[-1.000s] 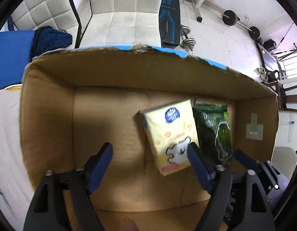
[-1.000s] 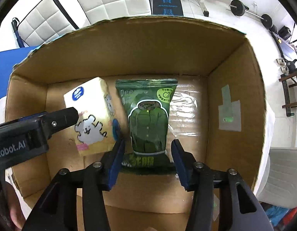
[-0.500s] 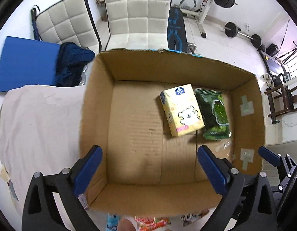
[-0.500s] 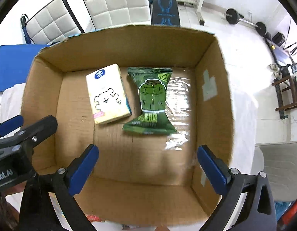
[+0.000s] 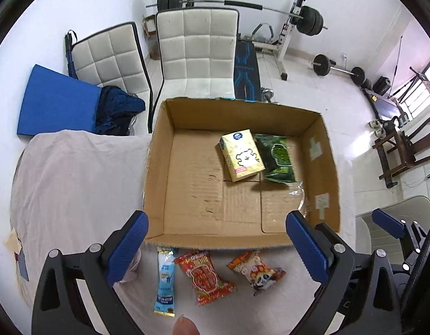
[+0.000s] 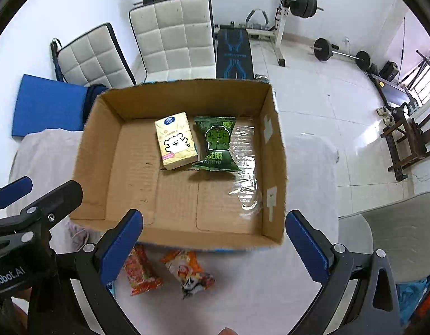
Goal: Organize soft objects
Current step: 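Withdraw both tools and move the right tool to the red snack bag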
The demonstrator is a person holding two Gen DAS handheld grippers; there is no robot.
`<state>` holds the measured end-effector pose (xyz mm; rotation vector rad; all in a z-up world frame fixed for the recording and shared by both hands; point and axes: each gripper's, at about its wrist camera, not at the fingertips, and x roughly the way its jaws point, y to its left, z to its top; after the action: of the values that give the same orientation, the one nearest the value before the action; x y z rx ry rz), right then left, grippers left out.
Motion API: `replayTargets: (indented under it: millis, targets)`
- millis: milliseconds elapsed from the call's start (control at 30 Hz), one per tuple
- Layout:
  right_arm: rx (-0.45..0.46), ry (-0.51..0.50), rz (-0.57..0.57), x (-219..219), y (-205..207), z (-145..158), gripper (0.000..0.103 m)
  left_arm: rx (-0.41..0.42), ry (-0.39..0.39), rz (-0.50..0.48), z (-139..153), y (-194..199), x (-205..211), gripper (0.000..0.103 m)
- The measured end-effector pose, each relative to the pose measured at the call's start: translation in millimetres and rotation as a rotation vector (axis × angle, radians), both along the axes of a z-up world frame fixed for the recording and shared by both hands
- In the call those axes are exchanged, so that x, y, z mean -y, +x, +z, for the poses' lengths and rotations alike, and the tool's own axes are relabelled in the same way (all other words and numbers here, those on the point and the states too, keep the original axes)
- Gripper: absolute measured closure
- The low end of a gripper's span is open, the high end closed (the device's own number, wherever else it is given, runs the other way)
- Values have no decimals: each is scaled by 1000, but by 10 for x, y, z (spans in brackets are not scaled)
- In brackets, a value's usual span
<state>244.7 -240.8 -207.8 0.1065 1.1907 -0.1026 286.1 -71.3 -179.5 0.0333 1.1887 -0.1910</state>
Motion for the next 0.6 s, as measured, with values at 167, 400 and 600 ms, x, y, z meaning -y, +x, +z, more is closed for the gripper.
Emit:
replayTargets:
  millis: [167, 400, 600]
  targets:
    - [-15, 20, 26, -27, -200, 67, 0, 13, -10, 30, 98, -186, -158, 2]
    - [-168, 40, 178, -330, -409, -575, 0, -92, 62, 149, -503, -538, -822, 2]
    - [-270, 35, 226, -567, -446, -1194, 0, -271, 41, 295, -1249, -794, -1415, 2]
